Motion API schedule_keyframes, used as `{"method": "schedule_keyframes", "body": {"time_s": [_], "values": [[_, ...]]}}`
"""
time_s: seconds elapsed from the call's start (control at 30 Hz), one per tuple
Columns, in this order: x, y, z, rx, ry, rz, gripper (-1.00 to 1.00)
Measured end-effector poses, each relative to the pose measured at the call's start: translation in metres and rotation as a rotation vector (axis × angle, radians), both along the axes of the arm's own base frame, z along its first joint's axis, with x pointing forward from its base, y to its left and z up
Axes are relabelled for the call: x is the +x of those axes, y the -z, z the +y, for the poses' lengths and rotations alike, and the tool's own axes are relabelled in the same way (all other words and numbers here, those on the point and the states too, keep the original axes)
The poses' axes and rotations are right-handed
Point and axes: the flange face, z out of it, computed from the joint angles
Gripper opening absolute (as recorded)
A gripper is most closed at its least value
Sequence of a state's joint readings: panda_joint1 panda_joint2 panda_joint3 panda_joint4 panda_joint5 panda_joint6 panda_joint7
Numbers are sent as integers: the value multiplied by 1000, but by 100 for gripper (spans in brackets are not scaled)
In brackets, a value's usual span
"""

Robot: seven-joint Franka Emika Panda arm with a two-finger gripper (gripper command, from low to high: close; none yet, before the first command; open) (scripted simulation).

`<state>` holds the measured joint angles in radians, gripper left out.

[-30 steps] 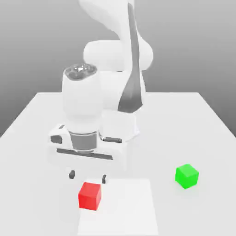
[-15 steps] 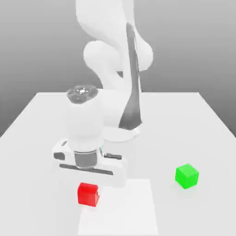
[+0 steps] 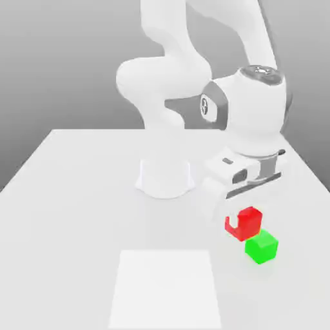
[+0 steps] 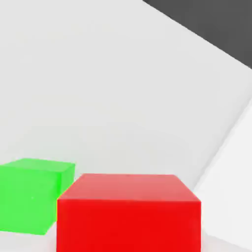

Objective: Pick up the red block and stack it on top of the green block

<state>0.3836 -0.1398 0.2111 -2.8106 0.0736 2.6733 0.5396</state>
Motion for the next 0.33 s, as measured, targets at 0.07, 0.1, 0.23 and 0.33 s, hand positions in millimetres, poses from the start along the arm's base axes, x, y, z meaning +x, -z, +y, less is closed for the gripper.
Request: {"method": "schedule_keyframes", "body": {"time_s": [0.07, 0.1, 0.23, 0.33], "values": [[-8, 11, 11, -4, -51, -2, -100], [-10, 19, 14, -6, -60, -3, -100], [-12, 56, 15, -6, -68, -3, -100], [-12, 62, 15, -5, -69, -2, 100]]}}
